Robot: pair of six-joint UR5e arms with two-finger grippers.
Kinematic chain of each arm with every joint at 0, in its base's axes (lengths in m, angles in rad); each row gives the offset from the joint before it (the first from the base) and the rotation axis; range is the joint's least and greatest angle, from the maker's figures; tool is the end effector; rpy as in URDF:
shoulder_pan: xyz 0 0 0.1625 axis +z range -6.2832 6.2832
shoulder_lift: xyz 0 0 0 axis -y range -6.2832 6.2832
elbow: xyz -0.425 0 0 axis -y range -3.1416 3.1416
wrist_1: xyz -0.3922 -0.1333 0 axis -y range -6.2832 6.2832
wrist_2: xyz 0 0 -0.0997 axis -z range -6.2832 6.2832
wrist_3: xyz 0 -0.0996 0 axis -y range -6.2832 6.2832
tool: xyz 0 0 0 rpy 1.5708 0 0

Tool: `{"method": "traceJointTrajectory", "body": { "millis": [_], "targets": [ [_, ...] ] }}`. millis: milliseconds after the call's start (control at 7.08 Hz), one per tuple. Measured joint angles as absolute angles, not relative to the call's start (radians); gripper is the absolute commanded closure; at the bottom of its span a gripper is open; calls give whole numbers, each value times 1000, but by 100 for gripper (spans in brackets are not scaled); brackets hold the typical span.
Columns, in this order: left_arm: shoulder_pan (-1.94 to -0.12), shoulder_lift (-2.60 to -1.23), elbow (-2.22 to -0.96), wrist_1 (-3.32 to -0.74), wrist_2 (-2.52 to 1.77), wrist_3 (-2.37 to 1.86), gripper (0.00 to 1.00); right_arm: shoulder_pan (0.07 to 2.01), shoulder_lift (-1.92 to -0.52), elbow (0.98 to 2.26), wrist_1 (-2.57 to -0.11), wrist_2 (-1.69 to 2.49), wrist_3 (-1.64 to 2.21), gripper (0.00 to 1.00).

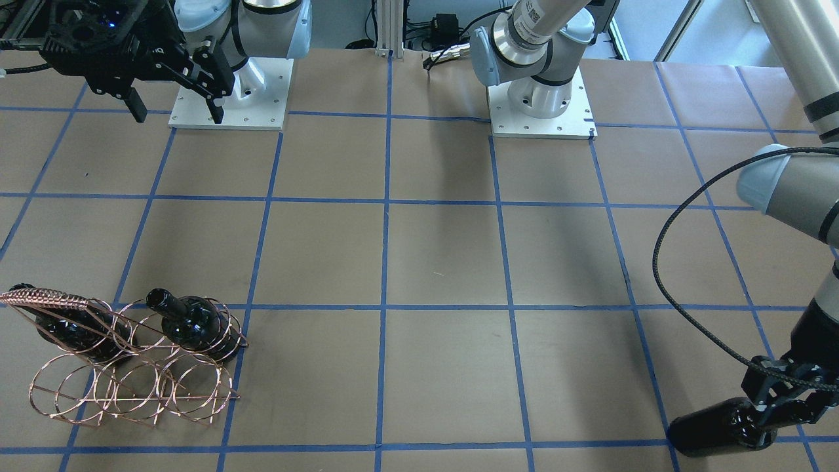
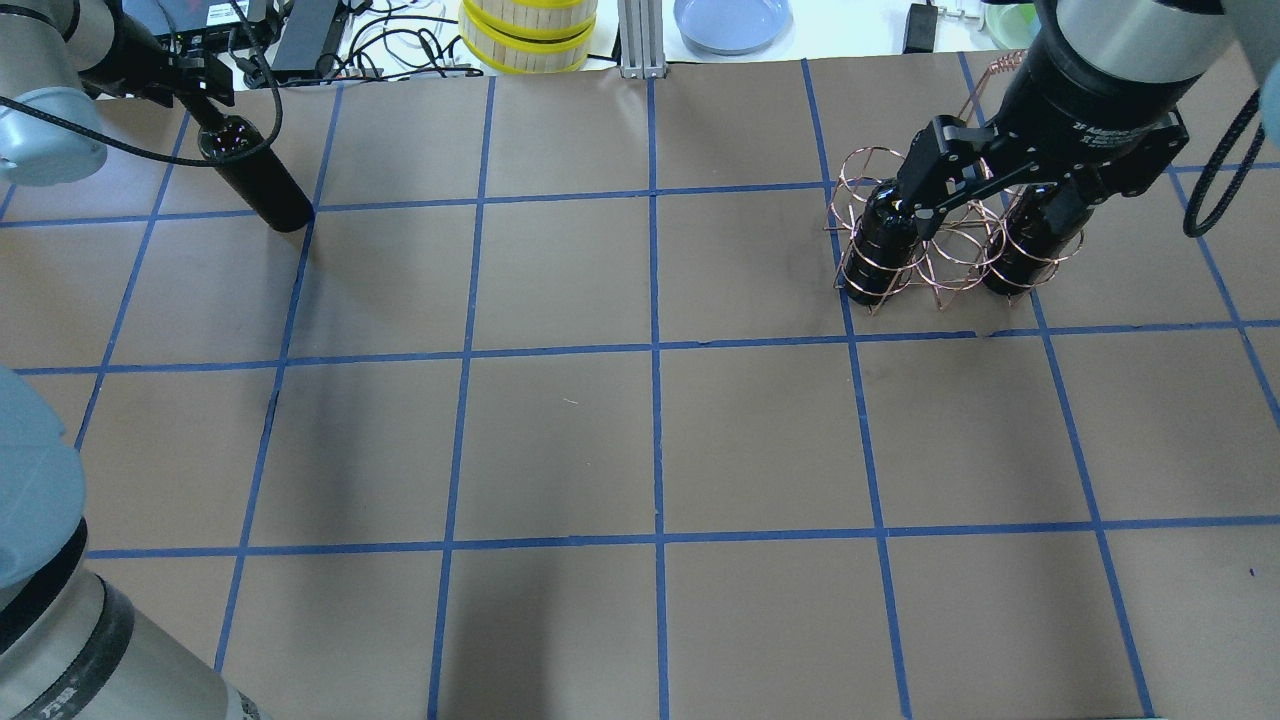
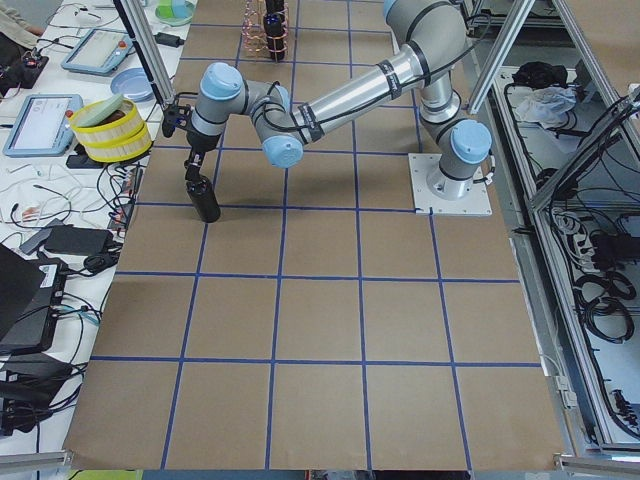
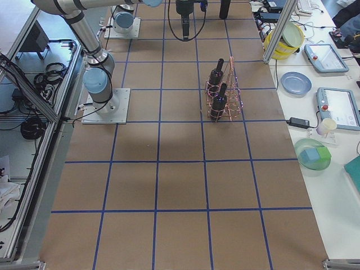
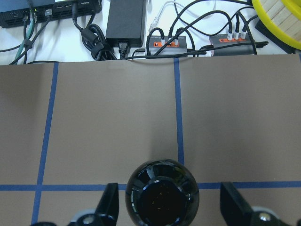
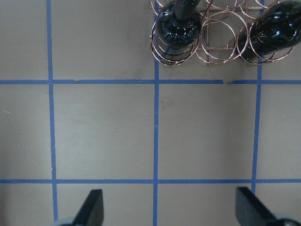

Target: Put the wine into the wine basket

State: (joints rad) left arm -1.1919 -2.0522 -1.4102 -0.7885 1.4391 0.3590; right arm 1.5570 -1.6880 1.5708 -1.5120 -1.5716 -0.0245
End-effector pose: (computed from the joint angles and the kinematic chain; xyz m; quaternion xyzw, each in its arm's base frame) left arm 0.1237 -0.7066 0.3715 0.0054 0.9715 -0.2360 0.0226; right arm 0.1271 -0.4470 0.5368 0.0053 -0.9996 0.0292 0.0010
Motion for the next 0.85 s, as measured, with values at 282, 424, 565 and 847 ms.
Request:
{"method": "traceJointTrajectory", "body": {
  "millis": [282,424,565,847],
  "targets": [
    [-1192,-2051,-1414,-788,1439,359,60,1557,-1688,1571,-1512,-1571,-25,0],
    [-1192,-2049,-1418,-787,1438,358,62,1557,-1688,1571,-1512,-1571,-25,0],
    [-1191,-2048,-1419,-787,1438,358,68,1557,-1688,1571,-1513,-1571,-25,0],
    [-1191,-2046,-1420,-787,1437,357,94,1557,-1687,1571,-1513,-1570,-25,0]
  ]
}}
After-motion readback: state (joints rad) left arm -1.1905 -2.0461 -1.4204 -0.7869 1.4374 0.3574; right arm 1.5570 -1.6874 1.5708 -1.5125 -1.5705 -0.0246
